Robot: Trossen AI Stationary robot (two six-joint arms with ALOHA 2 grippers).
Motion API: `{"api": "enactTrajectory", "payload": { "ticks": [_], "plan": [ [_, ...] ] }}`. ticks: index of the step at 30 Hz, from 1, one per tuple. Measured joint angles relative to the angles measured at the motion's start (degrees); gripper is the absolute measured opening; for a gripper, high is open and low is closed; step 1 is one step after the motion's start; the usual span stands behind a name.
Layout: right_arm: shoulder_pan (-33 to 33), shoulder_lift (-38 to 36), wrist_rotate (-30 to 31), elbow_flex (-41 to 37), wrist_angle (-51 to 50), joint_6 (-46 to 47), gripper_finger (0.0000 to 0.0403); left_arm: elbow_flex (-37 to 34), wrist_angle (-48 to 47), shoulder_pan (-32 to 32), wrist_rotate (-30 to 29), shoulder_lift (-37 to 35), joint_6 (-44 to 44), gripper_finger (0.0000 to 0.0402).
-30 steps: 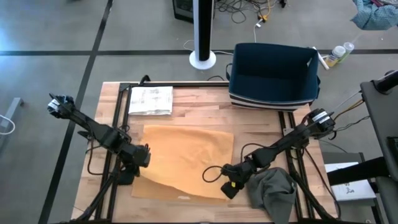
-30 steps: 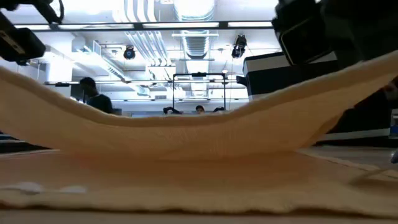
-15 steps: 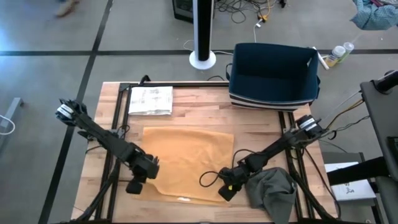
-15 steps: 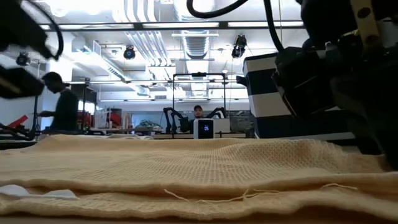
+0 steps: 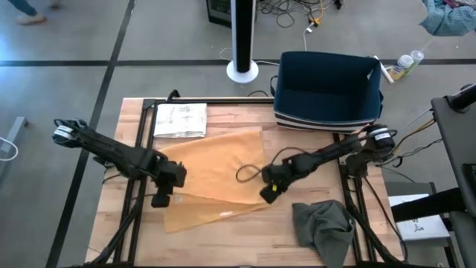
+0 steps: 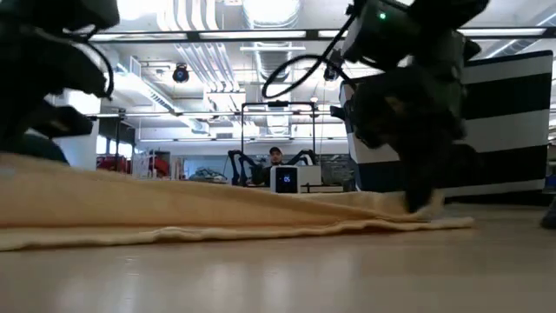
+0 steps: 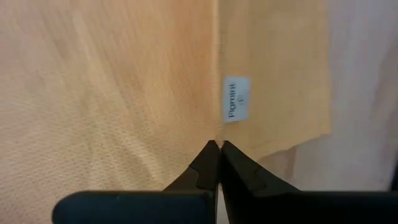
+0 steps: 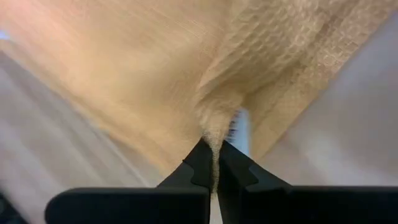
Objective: Fold towel
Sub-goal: Fold the yellow towel
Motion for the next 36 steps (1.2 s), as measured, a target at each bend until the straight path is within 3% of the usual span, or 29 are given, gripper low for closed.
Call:
{"api": "enactTrajectory", "payload": {
  "ticks": [3,6,12,21,29,33,36],
  "plan": [
    [-0.01,-4.51,-2.10,0.29,1.07,1.51,0.0002,3.33,1.42,-1.90,0.83,-3.17,-6.05,0.0000],
    [3.11,-6.88,-5.15,0.31,4.09,4.94,0.0002,4.85,7.73,-8.22,0.78,-3.69,-12.13,0.0000],
    [9.55,-4.29,-5.08,0.31,5.90,9.22,0.0002,3.05,15.55,-18.98,-1.27,3.83,-19.35,0.0000],
    [12.24,7.64,-6.47,0.40,9.50,11.41,0.0002,2.06,24.05,-20.95,1.76,13.11,-17.78,0.0004],
    [12.32,9.19,-7.25,0.50,9.22,10.99,0.0002,6.30,18.39,-21.33,2.18,7.03,-19.82,0.0001],
    [11.69,9.44,-7.30,0.46,8.72,11.81,0.0002,8.05,20.45,-22.86,1.52,5.34,-21.66,0.0001],
    [11.26,9.58,-7.65,0.42,8.57,12.35,0.0002,7.48,24.23,-24.54,0.68,7.91,-22.79,0.0001]
  ]
}}
